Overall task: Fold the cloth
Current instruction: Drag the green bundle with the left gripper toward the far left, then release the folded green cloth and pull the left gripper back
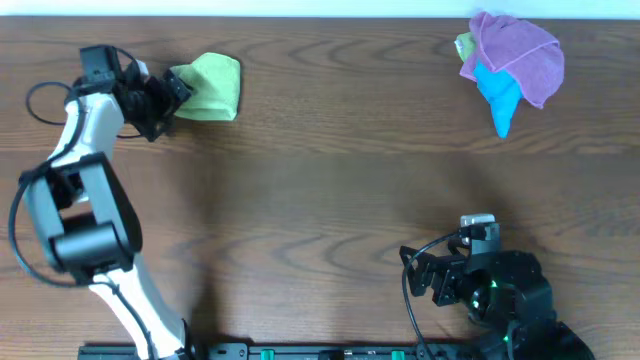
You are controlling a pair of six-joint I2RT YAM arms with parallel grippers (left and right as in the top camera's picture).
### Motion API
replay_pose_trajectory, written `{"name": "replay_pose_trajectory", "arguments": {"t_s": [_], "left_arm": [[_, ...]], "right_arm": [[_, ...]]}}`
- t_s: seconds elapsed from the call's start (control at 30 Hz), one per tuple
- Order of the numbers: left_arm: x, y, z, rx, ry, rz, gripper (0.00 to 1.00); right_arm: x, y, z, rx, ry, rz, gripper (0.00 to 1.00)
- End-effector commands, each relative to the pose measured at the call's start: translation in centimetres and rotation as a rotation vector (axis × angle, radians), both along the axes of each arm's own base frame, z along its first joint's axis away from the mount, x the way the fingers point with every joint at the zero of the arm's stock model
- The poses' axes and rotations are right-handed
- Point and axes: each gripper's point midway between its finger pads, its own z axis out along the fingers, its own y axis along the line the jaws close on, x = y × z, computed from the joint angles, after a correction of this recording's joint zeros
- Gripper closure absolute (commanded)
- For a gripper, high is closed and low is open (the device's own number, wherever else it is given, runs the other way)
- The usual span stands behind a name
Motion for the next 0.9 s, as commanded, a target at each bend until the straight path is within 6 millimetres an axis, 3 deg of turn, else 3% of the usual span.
{"name": "replay_pose_trajectory", "arguments": {"t_s": [0.0,0.23,0.3,0.43,0.63,0.7,0.87], "left_arm": [[-0.3,0.3,4.6,0.062,-0.083,-0.029,0.05],[-4.1,-0.8,10.5,0.184,-0.114,-0.095,0.05],[-6.1,-1.7,12.5,0.279,-0.119,-0.149,0.05],[-8.6,-3.4,14.8,0.331,-0.129,-0.217,0.05],[-13.9,-3.3,15.0,0.364,0.018,-0.212,0.05],[-14.6,-2.7,14.8,0.400,0.049,-0.200,0.05],[-16.2,-3.9,14.4,0.375,0.082,-0.306,0.05]], "right_arm": [[0.1,-0.2,0.0,0.014,0.004,-0.020,0.01],[0.1,-0.2,0.0,0.014,0.004,-0.020,0.01],[0.1,-0.2,0.0,0.014,0.004,-0.020,0.01],[0.1,-0.2,0.0,0.014,0.004,-0.020,0.01],[0.1,-0.2,0.0,0.014,0.004,-0.020,0.01],[0.1,-0.2,0.0,0.014,0.004,-0.020,0.01],[0.1,-0.2,0.0,0.014,0.004,-0.020,0.01]]}}
